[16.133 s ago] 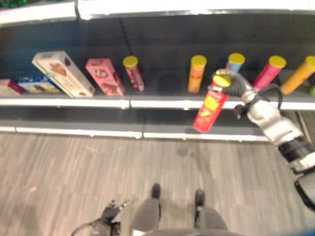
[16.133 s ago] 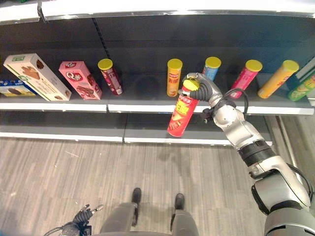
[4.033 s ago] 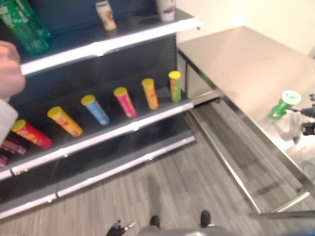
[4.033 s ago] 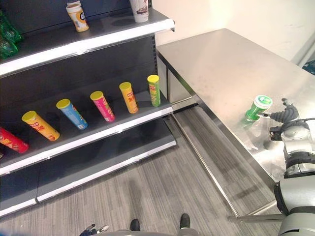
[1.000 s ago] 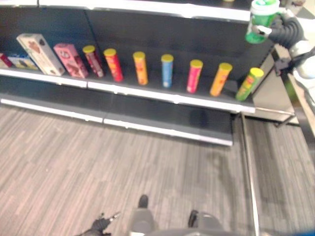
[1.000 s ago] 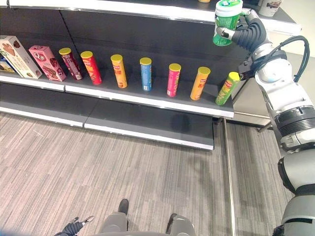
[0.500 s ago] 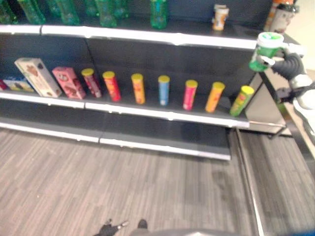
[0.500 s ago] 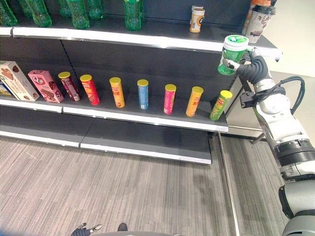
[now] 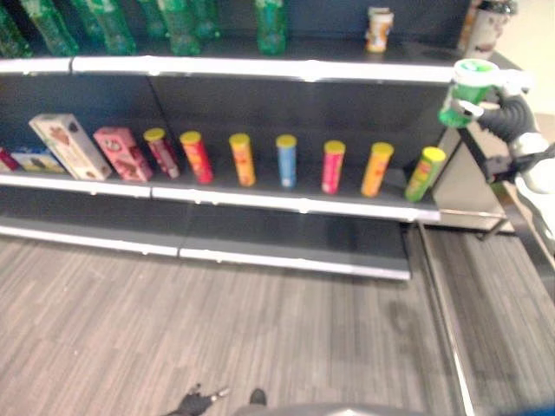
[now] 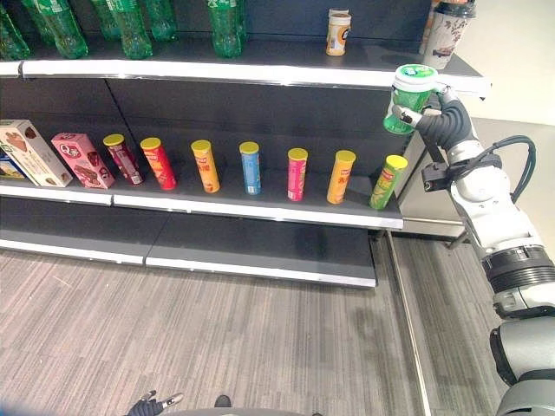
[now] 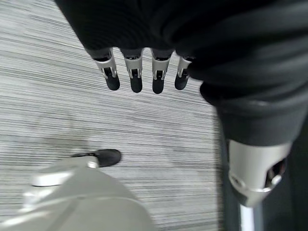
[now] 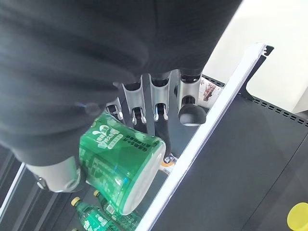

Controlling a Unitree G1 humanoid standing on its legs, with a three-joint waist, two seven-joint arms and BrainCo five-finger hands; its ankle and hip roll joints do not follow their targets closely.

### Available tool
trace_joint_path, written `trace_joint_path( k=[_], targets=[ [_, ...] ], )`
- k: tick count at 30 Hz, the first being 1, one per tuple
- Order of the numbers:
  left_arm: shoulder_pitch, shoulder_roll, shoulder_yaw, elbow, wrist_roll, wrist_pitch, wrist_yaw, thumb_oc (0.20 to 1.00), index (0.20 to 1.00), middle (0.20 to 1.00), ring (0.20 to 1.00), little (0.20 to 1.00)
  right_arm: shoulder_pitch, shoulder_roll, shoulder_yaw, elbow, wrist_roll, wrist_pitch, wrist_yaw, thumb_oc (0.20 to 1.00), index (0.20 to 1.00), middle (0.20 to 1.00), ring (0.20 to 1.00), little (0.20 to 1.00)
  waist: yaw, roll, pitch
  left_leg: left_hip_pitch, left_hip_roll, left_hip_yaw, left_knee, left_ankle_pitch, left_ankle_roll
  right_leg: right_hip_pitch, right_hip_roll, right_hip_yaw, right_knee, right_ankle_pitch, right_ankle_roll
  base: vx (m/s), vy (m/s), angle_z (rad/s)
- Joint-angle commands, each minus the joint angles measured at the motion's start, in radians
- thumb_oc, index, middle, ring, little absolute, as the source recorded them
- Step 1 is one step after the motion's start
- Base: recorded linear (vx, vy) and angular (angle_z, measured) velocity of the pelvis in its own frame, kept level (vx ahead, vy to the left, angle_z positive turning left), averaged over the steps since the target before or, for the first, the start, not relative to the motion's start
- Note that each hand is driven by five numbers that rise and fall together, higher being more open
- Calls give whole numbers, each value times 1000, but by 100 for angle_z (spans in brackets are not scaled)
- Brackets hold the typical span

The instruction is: Put the goods on the table back onto the shelves and tidy them up.

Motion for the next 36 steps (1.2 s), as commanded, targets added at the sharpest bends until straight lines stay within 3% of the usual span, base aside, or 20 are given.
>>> trace_joint_path(
  k=[1,6,7,9,10,12,14,15,18,19,23,24,25,26,27,28,29,31,33,36],
  targets=[
    [-50,59,14,-38,-27,-30,-4,1000,1000,1000,1000,1000,-92,-19,14,-64,-15,-35,-22,200,200,200,200,200,9,-74,13,82,-25,18,-15,-129,0,-78,8,74,5,51,-11,11,-67,0],
    [-50,59,14,-38,-27,-30,-4,1000,1000,1000,1000,1000,-92,-19,14,-64,-15,-35,-22,200,200,200,200,200,10,-74,13,82,-25,18,-15,-129,0,-78,8,74,5,51,-11,-1,-37,0],
    [-55,76,10,-74,-47,-37,-9,1000,1000,1000,1000,1000,-111,-60,24,-84,-17,-43,-21,200,200,200,200,200,16,-87,44,50,0,6,58,-120,-17,-82,29,74,27,23,-34,-27,-252,0],
    [-57,83,17,-67,-64,-35,-10,1000,1000,1000,1000,1000,-161,-78,41,-84,0,-53,-29,200,200,200,200,200,38,-110,95,-58,-17,-41,277,-102,-35,-82,34,72,48,8,-61,-24,-282,10],
    [-55,77,25,-50,-88,-29,-9,1000,1000,1000,1000,1000,-179,-89,44,-70,10,-51,-34,200,200,200,200,200,53,-121,119,-144,-22,-71,333,-66,-35,-72,30,60,49,-2,-61,24,-150,29],
    [-55,76,25,-50,-88,-29,-9,1000,1000,1000,1000,1000,-181,-89,46,-69,10,-52,-34,200,200,200,200,200,50,-120,119,-147,-23,-74,337,-68,-35,-72,30,57,49,-3,-61,67,-26,35],
    [-50,74,30,-43,-97,-24,-13,1000,1000,1000,1000,1000,-180,-96,44,-67,12,-46,-33,200,200,200,200,200,53,-122,117,-161,-15,-68,292,-75,-30,-66,28,58,46,-10,-57,184,32,20],
    [-35,68,39,-20,-98,-16,-19,1000,1000,1000,1000,1000,-168,-110,33,-71,12,-41,-32,200,200,200,200,200,62,-114,110,-217,14,-66,209,-27,-27,-51,30,61,37,-22,-47,293,99,24],
    [-20,61,33,9,-93,-17,-20,1000,1000,1000,1000,1000,-164,-121,20,-59,5,-40,-50,200,200,200,200,200,91,-104,97,-302,22,-101,5,38,-47,4,32,93,15,-67,-39,453,170,28],
    [-14,57,26,23,-81,-16,-22,1000,1000,1000,1000,1000,-164,-121,11,-54,2,-37,-56,200,200,200,200,200,98,-99,87,-351,22,-93,-15,48,-67,48,22,113,7,-82,-30,425,189,-18],
    [-14,57,26,23,-81,-16,-22,1000,1000,1000,1000,1000,-163,-121,11,-54,2,-37,-56,200,200,200,200,200,99,-101,88,-349,21,-91,-15,47,-67,50,19,114,6,-82,-29,199,120,-37],
    [6,51,24,43,-54,-19,-28,1000,1000,1000,1000,1000,-166,-107,8,-64,-23,-32,-52,200,200,200,200,200,123,-77,56,-320,29,-91,-15,72,-58,97,-11,146,18,-97,-1,500,343,-47],
    [6,51,23,43,-54,-19,-28,1000,1000,1000,1000,1000,-163,-107,5,-65,-23,-31,-52,200,200,200,200,200,125,-78,58,-317,28,-89,-15,72,-58,99,-12,147,18,-97,-1,784,593,-67],
    [1,60,39,45,-38,-14,-21,1000,1000,1000,1000,1000,-150,-79,-13,-123,-41,-25,-46,200,200,200,200,200,132,-77,41,-273,12,-73,-15,104,-43,95,-64,162,61,-45,25,285,251,-59],
    [1,61,39,45,-38,-14,-21,1000,1000,1000,1000,1000,-147,-78,-16,-124,-42,-24,-46,200,200,200,200,200,135,-80,42,-270,11,-70,-15,103,-42,96,-66,165,60,-45,25,487,441,-66],
    [0,80,43,34,-9,-16,-18,1000,1000,1000,1000,1000,-137,-65,-22,-158,-59,-25,-43,200,200,200,200,200,137,-94,34,-238,-11,-45,-2,86,-17,68,-109,194,123,56,41,419,477,-51],
    [-14,113,42,6,-8,-22,-19,1000,1000,1000,1000,1000,-167,-63,-9,-156,-77,-31,-53,200,200,200,200,200,128,-97,30,-185,-49,-24,-5,51,21,21,-146,207,251,204,44,474,564,-52],
    [-36,145,60,-17,-31,-26,-7,1000,1000,1000,1000,1000,-195,-36,-12,-145,-78,-39,-76,200,200,200,200,200,120,-90,30,-148,-58,1,-15,21,42,-17,-197,139,304,275,42,271,358,-16],
    [-39,150,64,-26,-38,-28,-4,1000,1000,1000,1000,1000,-198,-34,-18,-140,-80,-43,-83,200,200,200,200,200,117,-90,31,-138,-63,7,-15,9,44,-23,-207,110,297,288,47,116,137,-10],
    [-49,149,67,-21,-56,-31,-9,1000,1000,1000,1000,1000,-222,-75,-19,-129,-65,-41,-84,200,200,200,200,200,93,-89,28,-115,-85,4,-15,-29,51,-91,-159,82,226,235,45,141,123,-2]
  ],
)
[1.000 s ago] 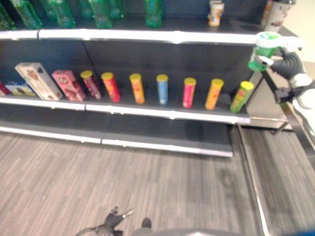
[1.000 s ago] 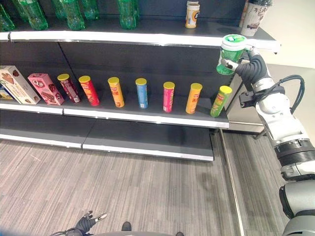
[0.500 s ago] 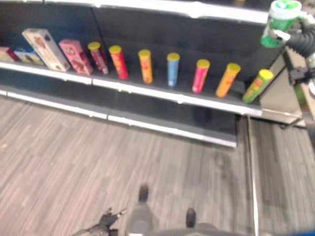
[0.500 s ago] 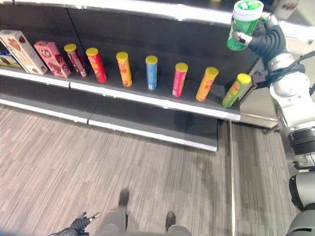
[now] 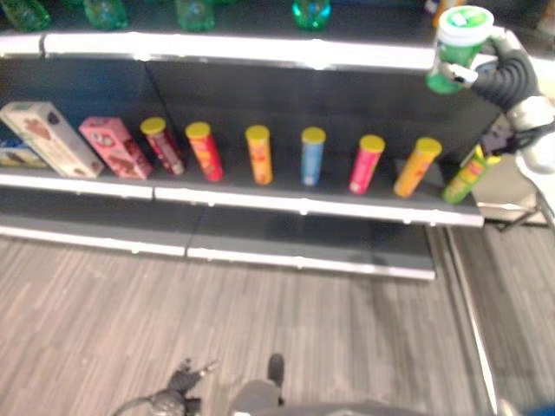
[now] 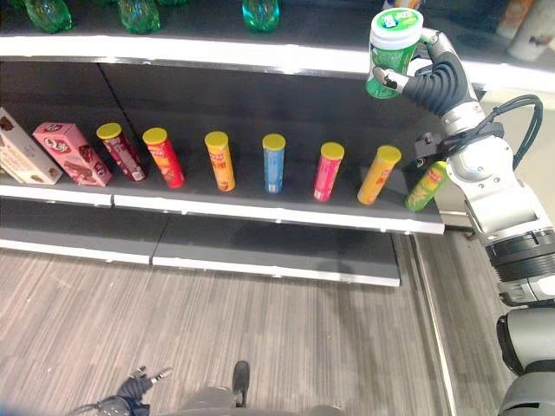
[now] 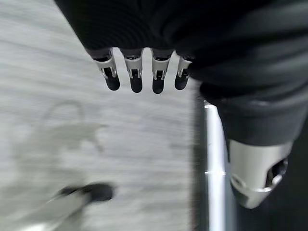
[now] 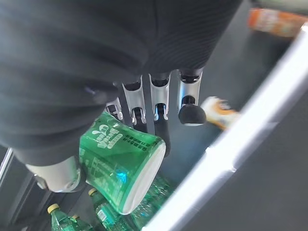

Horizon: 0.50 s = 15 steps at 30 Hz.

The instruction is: Put the goods on the table back onto the shelves and tidy them up.

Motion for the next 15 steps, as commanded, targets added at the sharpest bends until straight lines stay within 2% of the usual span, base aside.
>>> trace_joint_path(
  k=[1,2,3,5,7,8,9,11,13,15],
  targets=[
    [38,19,-8,0,-19,-16,5,1000,1000,1000,1000,1000,-145,-35,-1,48,20,-38,-46,200,200,200,200,200,5,-19,-28,-37,34,-51,-34,-20,-99,3,34,-14,-174,213,0,106,64,1],
    [38,18,-8,0,-19,-16,5,1000,1000,1000,1000,1000,-146,-35,0,48,20,-38,-46,200,200,200,200,200,4,-19,-28,-37,34,-51,-34,-20,-99,3,34,-15,-174,213,0,157,74,4],
    [39,15,-14,-3,-24,-16,4,1000,1000,1000,1000,1000,-169,-35,10,68,30,-41,-52,200,200,200,200,200,-3,-8,-10,-4,27,-66,-34,-35,-93,-47,78,-23,-222,166,-5,165,71,7],
    [37,3,-23,7,-26,-15,0,1000,1000,1000,1000,1000,-203,-33,33,116,49,-44,-54,200,200,200,200,200,-16,1,11,36,16,-89,-34,-52,-88,-108,131,-9,-273,148,-11,211,78,7],
    [34,0,-27,11,-27,-13,-2,1000,1000,1000,1000,1000,-219,-39,46,139,53,-44,-54,200,200,200,200,200,-22,2,21,56,7,-104,-34,-60,-85,-131,150,5,-290,153,-10,167,37,12],
    [24,0,-38,21,-30,-13,-6,1000,1000,1000,1000,1000,-247,-67,73,199,60,-35,-58,200,200,200,200,200,-37,-9,36,83,-8,-140,-34,-73,-84,-184,182,49,-316,173,-4,196,17,39],
    [18,0,-45,23,-31,-14,-8,1000,1000,1000,1000,1000,-268,-85,89,230,60,-32,-60,200,200,200,200,200,-41,-13,45,97,-13,-164,-34,-77,-84,-197,192,72,-324,187,-1,256,-1,50],
    [9,0,-58,23,-32,-15,-12,1000,1000,1000,1000,1000,-289,-115,106,289,69,-25,-61,200,200,200,200,200,-51,-17,60,115,-16,-202,-34,-80,-88,-214,196,94,-313,204,3,153,-55,79],
    [10,-9,-66,24,-38,-20,-11,1000,1000,1000,1000,1000,-317,-135,116,350,70,-16,-64,200,200,200,200,200,-47,-30,52,118,-34,-220,-34,-93,-92,-173,166,74,-335,198,-7,93,-58,113],
    [12,-11,-61,28,-42,-19,-10,1000,1000,1000,1000,1000,-326,-138,122,368,72,-12,-65,200,200,200,200,200,-51,-32,46,120,-33,-227,-34,-100,-94,-169,161,67,-332,210,-8,59,-63,79]
  ],
)
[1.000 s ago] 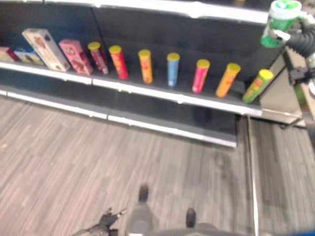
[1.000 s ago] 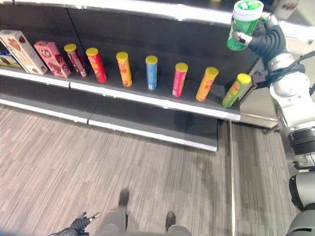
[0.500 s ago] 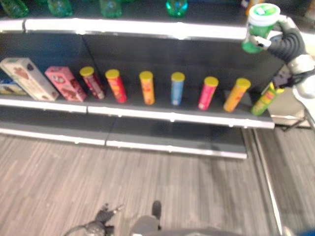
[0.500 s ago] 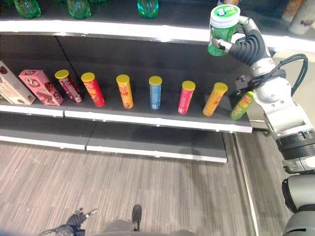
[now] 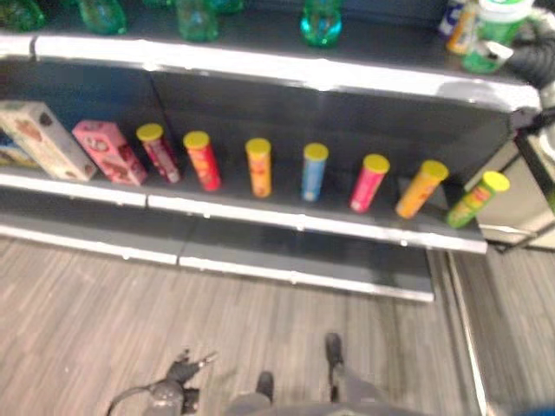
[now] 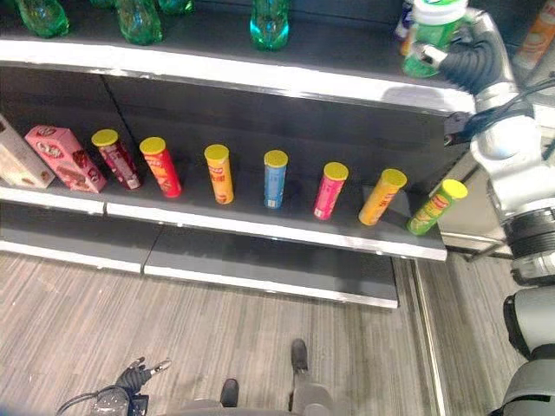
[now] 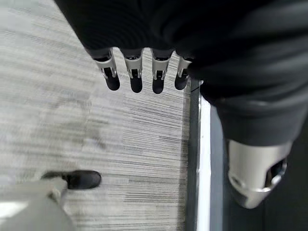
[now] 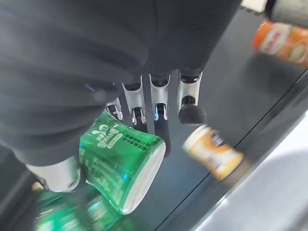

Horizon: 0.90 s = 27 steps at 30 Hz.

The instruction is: Put the goods on the table back onto the shelves and tidy them up.

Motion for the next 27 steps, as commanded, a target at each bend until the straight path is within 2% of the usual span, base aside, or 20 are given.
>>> trace_joint_path(
  k=[1,5,10,19,27],
  targets=[
    [17,74,-15,-18,-41,-19,6,1000,1000,1000,1000,1000,-153,-69,40,15,45,-16,-25,200,200,200,200,200,19,-37,-16,-32,-35,15,4,-31,-23,-55,-23,31,46,28,9,151,-97,56],
    [36,59,-16,16,-33,-15,12,1000,1000,1000,1000,1000,-210,-40,92,126,51,-4,0,200,200,200,200,200,13,-28,-66,-14,-3,21,4,-51,-38,5,-21,-16,16,1,-3,166,-99,7],
    [33,45,-28,25,-22,-9,14,1000,1000,1000,1000,1000,-230,-32,104,145,39,9,-2,200,200,200,200,200,3,-19,-84,-13,9,31,4,-55,-49,25,-23,-34,13,-18,-6,65,-38,13],
    [40,25,-37,46,2,-5,18,1000,1000,1000,1000,1000,-209,4,103,141,37,14,13,200,200,200,200,200,-8,-8,-91,-9,12,61,4,-61,-54,40,-31,-39,10,-25,-5,19,6,4],
    [39,18,-33,42,5,-2,26,1000,1000,1000,1000,1000,-149,16,57,102,25,18,2,200,200,200,200,200,-22,-1,-85,-7,8,72,4,-65,-51,38,-37,-29,17,-21,0,-1,4,0]
  ],
)
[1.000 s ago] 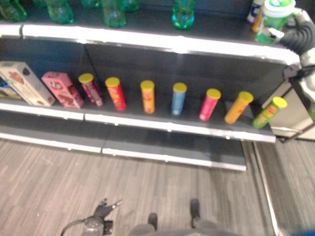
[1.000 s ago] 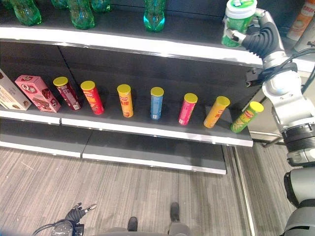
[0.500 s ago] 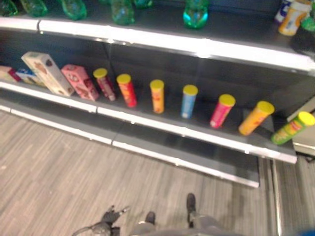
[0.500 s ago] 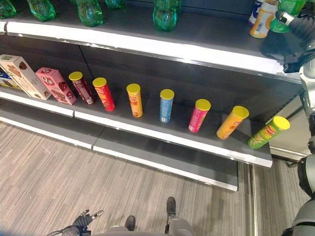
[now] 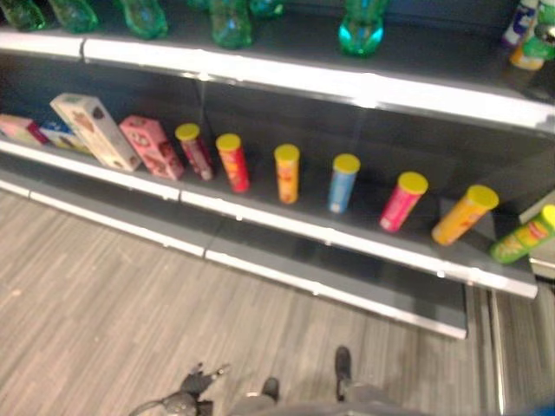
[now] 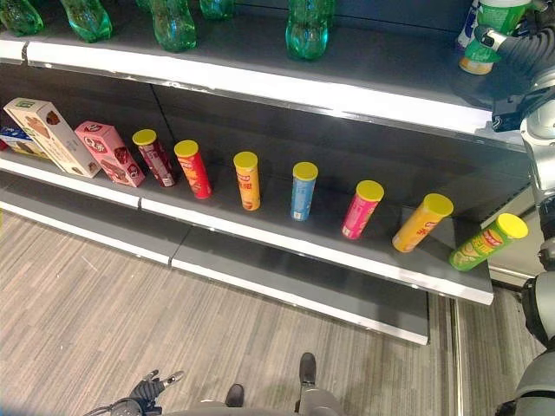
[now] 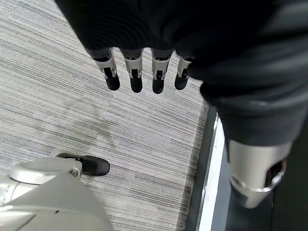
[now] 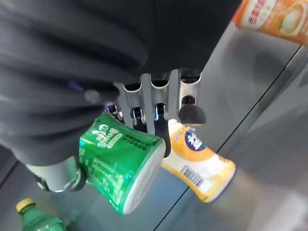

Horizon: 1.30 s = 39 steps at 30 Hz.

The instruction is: Put the goods on the table back onto the shelves and tidy them up.

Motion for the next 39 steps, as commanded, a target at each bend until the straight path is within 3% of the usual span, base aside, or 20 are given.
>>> trace_joint_path(
  k=[1,17,20,38,39],
  targets=[
    [4,51,-34,37,19,-6,18,1000,1000,1000,1000,1000,-43,21,7,-27,10,-24,-26,200,200,200,200,200,-15,-48,-54,6,-19,94,0,-53,-9,18,-47,36,13,-18,77,-10,36,-4],
    [4,44,-29,28,22,-7,19,1000,1000,1000,1000,1000,38,60,-33,-55,21,-21,-8,200,200,200,200,200,-30,-45,-40,9,-29,127,0,-63,2,4,-50,72,13,-3,83,-6,19,-10],
    [8,47,-31,29,20,-6,16,1000,1000,1000,1000,1000,20,106,-21,13,49,-15,7,200,200,200,200,200,-21,-44,-33,6,-34,131,0,-63,5,-1,-52,82,11,-1,84,-8,7,-1],
    [-4,39,-45,44,7,-3,20,1000,1000,1000,1000,1000,-39,126,10,85,44,-1,-3,200,200,200,200,200,-11,-49,-27,-6,-31,127,0,-58,2,-2,-55,72,11,-5,81,0,0,0],
    [-5,40,-45,44,7,-3,22,1000,1000,1000,1000,1000,-44,127,10,89,41,-1,-6,391,391,391,391,391,-10,-49,-26,-6,-31,128,0,-59,2,-3,-55,73,11,-4,81,0,0,0]
  ],
)
